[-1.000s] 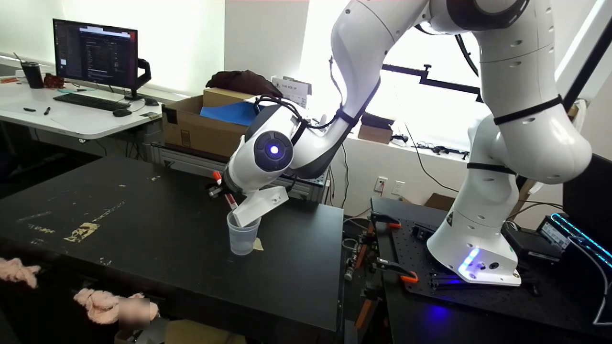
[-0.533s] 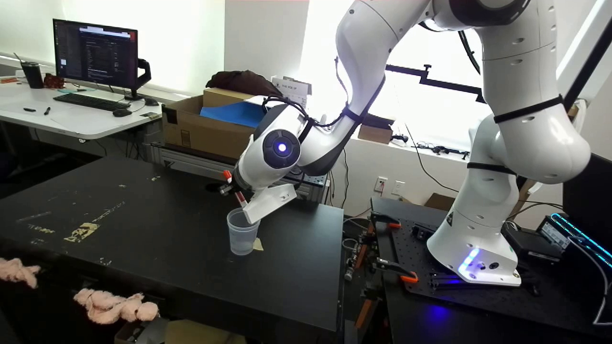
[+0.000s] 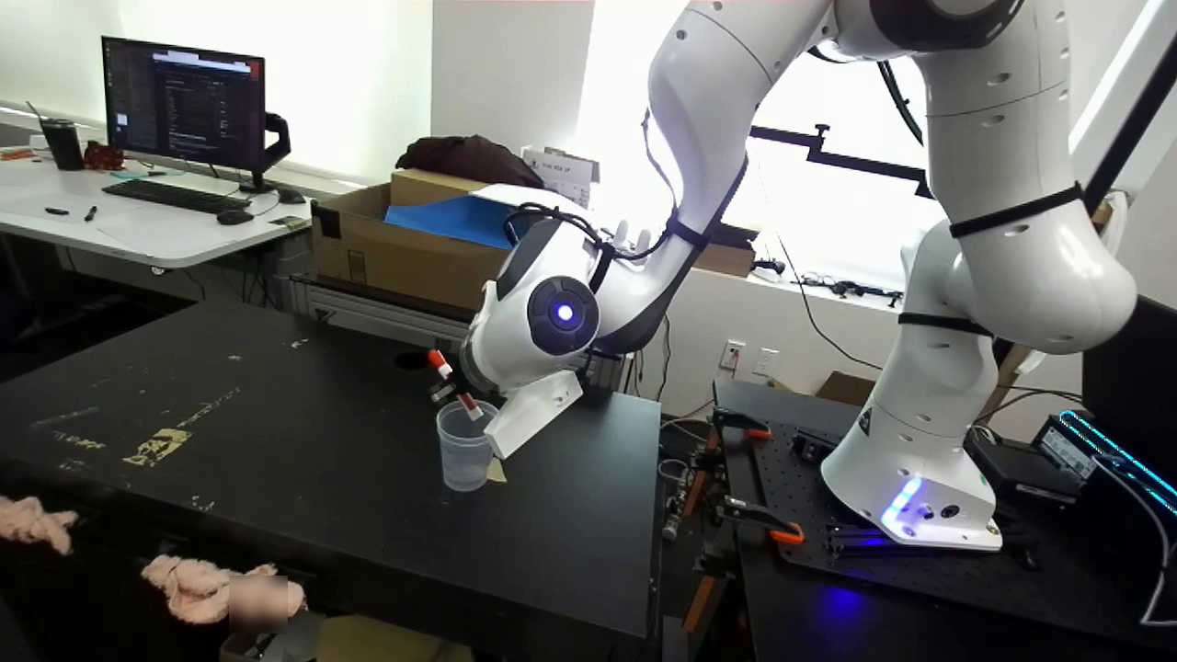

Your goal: Put the marker in the cup

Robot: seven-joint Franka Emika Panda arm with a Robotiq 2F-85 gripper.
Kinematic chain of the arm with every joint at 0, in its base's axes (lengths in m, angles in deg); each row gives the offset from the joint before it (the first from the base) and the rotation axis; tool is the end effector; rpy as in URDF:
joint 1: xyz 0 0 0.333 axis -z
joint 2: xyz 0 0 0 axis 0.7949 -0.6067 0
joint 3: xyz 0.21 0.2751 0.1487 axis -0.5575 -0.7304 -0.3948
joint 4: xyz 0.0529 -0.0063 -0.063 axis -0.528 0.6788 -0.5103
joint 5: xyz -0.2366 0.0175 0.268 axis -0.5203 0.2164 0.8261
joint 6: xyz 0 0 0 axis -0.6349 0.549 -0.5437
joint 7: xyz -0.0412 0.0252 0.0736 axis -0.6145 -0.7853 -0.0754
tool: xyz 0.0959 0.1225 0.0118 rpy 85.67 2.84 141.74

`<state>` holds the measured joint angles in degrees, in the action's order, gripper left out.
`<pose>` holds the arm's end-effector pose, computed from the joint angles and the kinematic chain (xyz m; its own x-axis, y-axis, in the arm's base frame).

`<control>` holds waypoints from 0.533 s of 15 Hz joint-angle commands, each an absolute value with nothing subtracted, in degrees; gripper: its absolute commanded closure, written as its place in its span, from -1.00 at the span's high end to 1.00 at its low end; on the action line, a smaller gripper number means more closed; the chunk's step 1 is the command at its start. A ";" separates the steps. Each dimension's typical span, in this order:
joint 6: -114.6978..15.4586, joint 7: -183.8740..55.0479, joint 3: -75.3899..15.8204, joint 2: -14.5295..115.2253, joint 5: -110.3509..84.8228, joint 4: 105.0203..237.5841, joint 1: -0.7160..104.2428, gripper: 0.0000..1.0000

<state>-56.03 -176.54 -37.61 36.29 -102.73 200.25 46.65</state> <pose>0.5799 0.0700 0.1920 0.7127 -0.2144 0.6679 -0.5042 -0.8185 0.2753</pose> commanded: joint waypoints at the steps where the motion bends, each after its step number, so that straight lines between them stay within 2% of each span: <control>1: -54.07 -180.05 -39.06 36.12 -106.90 200.92 45.81 -0.90; 2: -54.19 -180.23 -39.31 36.05 -107.57 200.92 45.95 -0.10; 3: -54.24 -180.64 -39.65 36.17 -107.93 201.04 46.11 -0.09; 8: -55.11 -180.31 -39.76 37.09 -108.10 201.29 47.27 0.64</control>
